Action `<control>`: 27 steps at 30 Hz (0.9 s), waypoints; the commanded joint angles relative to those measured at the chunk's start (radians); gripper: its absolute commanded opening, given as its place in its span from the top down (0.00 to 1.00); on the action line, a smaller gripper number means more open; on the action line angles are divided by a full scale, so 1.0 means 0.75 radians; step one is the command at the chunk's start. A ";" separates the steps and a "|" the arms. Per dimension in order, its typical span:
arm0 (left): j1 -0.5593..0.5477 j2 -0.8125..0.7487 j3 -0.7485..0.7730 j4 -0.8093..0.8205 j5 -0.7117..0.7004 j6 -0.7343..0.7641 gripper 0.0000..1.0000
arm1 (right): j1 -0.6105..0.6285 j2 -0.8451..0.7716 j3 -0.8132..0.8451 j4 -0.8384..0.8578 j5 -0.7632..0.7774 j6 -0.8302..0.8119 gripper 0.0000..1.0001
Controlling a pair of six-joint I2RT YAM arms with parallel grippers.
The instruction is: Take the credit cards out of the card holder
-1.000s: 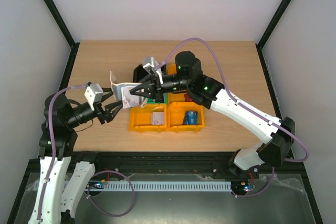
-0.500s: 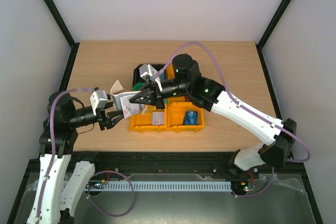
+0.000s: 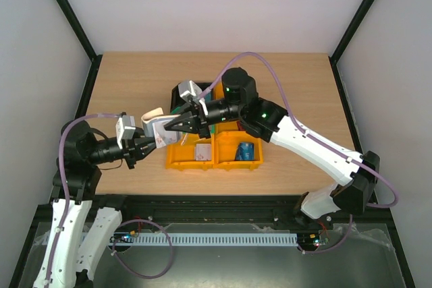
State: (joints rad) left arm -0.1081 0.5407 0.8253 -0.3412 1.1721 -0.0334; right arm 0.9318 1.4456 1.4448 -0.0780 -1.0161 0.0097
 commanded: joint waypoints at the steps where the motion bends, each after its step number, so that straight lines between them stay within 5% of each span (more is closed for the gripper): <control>1: -0.030 -0.035 0.018 -0.046 0.144 0.109 0.98 | -0.007 0.027 0.037 0.078 0.099 -0.015 0.83; 8: -0.030 -0.048 0.025 -0.072 0.162 0.195 0.98 | -0.065 -0.068 -0.059 0.103 0.138 -0.064 0.35; 10: -0.030 -0.047 0.033 -0.087 0.171 0.224 0.98 | -0.075 -0.066 -0.057 0.061 0.125 -0.099 0.04; 11: -0.031 -0.046 0.040 -0.103 0.174 0.247 0.98 | -0.079 -0.060 -0.049 0.035 0.124 -0.115 0.01; 21: -0.030 -0.031 0.067 -0.165 0.173 0.365 0.98 | -0.074 0.093 0.107 -0.108 -0.134 -0.131 0.01; 24: -0.030 -0.024 0.073 -0.147 0.172 0.344 0.98 | -0.066 0.113 0.119 -0.110 -0.203 -0.134 0.20; 27: -0.030 -0.024 0.065 -0.147 0.171 0.343 0.98 | -0.052 0.105 0.095 -0.057 -0.212 -0.109 0.50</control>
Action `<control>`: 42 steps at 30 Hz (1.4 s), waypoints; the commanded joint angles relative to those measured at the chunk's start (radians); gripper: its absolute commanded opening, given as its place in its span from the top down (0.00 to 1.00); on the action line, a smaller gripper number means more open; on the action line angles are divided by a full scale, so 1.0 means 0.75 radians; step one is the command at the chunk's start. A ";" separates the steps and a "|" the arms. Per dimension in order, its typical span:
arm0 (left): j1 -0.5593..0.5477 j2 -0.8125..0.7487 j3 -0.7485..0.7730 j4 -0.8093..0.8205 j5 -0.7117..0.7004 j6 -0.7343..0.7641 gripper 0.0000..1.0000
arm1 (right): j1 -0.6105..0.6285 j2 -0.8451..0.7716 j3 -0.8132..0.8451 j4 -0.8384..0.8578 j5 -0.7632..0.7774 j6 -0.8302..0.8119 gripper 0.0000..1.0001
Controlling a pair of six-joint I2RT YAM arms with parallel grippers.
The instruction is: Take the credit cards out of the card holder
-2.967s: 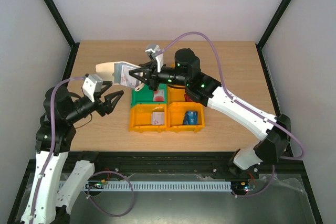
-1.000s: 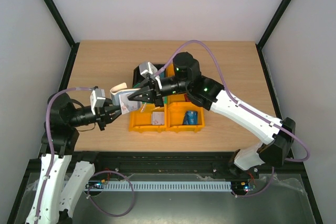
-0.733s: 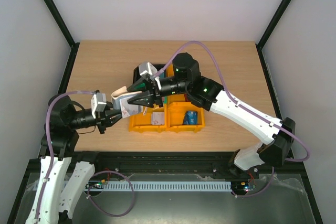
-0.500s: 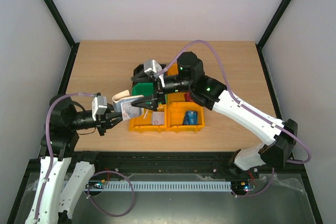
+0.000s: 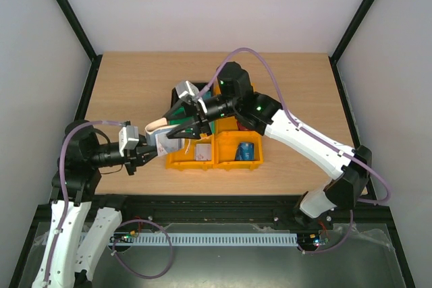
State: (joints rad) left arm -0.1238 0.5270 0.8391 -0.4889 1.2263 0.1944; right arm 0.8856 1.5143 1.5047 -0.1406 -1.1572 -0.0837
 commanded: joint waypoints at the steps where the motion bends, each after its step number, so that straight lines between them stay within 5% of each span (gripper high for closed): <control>1: -0.009 -0.008 0.043 0.050 0.097 0.040 0.98 | 0.013 0.012 0.015 0.031 -0.034 0.017 0.61; 6: -0.009 -0.015 0.045 0.061 0.087 0.021 0.98 | 0.017 0.001 0.006 0.032 -0.052 0.025 0.98; 11: -0.002 -0.025 0.035 0.089 0.026 -0.022 0.95 | 0.017 -0.032 -0.016 0.043 0.025 0.041 0.98; 15: 0.026 -0.053 0.042 0.129 -0.134 -0.085 0.53 | -0.004 -0.080 -0.057 0.077 0.205 0.095 0.98; 25: 0.080 -0.114 0.038 0.183 -0.634 -0.168 0.22 | -0.051 -0.197 -0.136 0.153 0.548 0.221 0.98; 28: 0.094 -0.121 0.041 0.245 -0.742 -0.215 0.24 | -0.053 -0.211 -0.138 0.156 0.672 0.270 0.99; 30: 0.108 -0.124 0.045 0.290 -0.761 -0.268 0.42 | -0.052 -0.211 -0.133 0.162 0.711 0.306 0.98; 33: 0.112 -0.120 0.037 0.331 -0.430 -0.328 0.63 | -0.048 -0.214 -0.166 0.262 0.646 0.379 0.98; 35: 0.110 -0.124 -0.016 0.464 -0.248 -0.514 0.64 | -0.036 -0.207 -0.186 0.340 0.620 0.424 0.98; 37: 0.100 -0.123 -0.049 0.530 -0.279 -0.621 0.65 | -0.016 -0.188 -0.174 0.350 0.622 0.419 0.98; 42: 0.064 0.002 0.074 0.297 -0.347 -0.437 0.66 | 0.005 -0.162 -0.153 0.332 0.598 0.400 0.98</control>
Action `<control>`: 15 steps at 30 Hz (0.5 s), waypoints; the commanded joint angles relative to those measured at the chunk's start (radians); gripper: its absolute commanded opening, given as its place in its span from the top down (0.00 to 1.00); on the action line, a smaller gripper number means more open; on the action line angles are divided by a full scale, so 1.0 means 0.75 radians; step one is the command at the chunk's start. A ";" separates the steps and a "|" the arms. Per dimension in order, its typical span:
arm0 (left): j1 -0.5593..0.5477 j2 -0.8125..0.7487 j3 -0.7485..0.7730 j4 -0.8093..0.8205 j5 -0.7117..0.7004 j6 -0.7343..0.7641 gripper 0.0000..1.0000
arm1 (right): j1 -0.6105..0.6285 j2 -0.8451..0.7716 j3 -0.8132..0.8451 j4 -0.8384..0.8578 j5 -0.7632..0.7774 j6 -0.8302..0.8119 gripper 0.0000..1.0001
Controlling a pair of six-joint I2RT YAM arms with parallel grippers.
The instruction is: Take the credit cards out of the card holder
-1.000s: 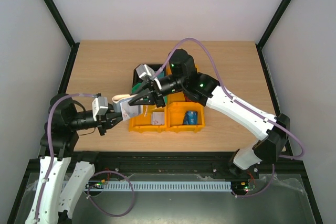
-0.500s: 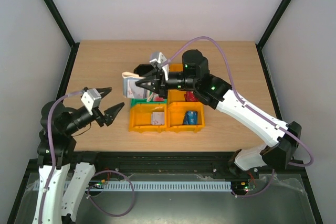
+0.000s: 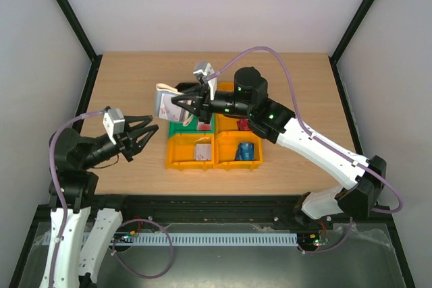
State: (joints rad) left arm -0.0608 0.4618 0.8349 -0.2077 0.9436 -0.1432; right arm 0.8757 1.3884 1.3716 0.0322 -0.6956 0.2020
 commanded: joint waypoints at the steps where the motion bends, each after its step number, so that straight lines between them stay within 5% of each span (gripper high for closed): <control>1: -0.023 0.107 0.091 -0.094 0.003 0.006 0.64 | 0.020 0.004 0.023 0.105 -0.028 0.020 0.98; 15: -0.029 0.140 0.085 -0.171 0.019 0.026 0.58 | 0.087 0.038 0.053 0.161 -0.203 -0.010 0.98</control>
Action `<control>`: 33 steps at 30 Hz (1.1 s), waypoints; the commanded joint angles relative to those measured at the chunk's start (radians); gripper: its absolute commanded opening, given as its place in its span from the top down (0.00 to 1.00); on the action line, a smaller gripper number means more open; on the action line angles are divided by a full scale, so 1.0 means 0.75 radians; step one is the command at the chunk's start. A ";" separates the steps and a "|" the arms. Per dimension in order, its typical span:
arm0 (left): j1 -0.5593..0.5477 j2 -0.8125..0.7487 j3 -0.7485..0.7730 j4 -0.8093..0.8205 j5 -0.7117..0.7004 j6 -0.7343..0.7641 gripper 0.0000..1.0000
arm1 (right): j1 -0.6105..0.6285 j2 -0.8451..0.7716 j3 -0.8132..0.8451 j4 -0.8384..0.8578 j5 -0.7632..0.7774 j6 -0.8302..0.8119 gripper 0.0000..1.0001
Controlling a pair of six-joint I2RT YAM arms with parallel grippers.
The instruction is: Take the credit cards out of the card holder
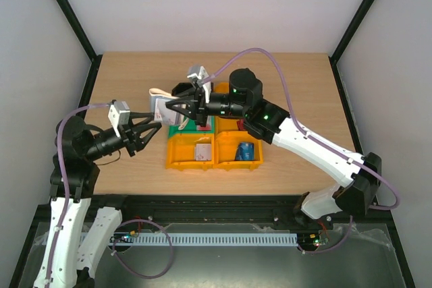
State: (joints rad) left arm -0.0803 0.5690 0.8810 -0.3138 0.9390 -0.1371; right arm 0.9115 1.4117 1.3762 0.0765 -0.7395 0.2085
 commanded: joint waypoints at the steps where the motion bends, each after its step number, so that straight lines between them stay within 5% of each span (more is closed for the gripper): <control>1: -0.003 -0.003 0.020 -0.030 0.046 0.022 0.58 | 0.040 0.004 0.041 0.122 -0.171 -0.013 0.98; 11: -0.007 -0.012 -0.033 0.076 0.237 -0.023 0.58 | 0.044 0.047 0.028 0.342 -0.251 0.135 0.98; 17: -0.010 -0.017 -0.064 0.358 0.408 -0.285 0.54 | 0.049 0.089 0.047 0.337 -0.217 0.158 0.98; 26: -0.010 -0.037 -0.072 0.460 0.201 -0.354 0.74 | 0.049 0.112 0.033 0.371 -0.152 0.224 0.98; 33: -0.005 -0.047 -0.012 0.259 0.133 -0.149 0.74 | 0.039 0.078 0.022 0.323 -0.135 0.187 0.98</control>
State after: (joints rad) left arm -0.0696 0.5442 0.8314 -0.0597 1.0283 -0.3622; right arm 0.9100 1.4609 1.3888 0.3260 -0.8364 0.3672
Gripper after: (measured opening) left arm 0.248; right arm 0.074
